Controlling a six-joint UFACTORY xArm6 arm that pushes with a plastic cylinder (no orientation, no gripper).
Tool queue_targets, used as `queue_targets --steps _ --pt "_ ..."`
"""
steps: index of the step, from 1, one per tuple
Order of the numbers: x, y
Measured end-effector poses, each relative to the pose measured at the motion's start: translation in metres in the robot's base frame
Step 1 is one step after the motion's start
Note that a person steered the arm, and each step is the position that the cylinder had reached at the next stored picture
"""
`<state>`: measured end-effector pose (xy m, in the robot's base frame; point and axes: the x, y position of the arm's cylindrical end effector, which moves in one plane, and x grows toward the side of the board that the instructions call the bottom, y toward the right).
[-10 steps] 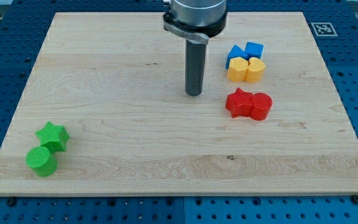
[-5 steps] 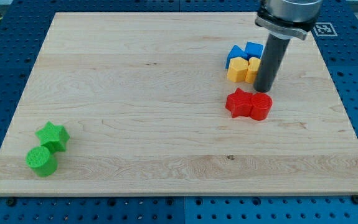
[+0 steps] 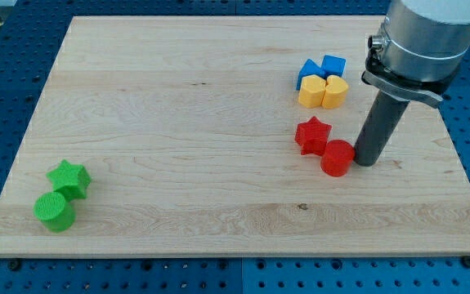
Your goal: Move the red circle into the green circle
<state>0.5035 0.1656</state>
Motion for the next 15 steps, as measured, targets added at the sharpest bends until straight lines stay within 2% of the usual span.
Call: queue_targets --steps 3,8,10,13,15 --pt "0.0 -0.061" --pt "0.015 -0.073" --pt "0.024 -0.11" --pt "0.024 -0.124" --pt "0.024 -0.16"
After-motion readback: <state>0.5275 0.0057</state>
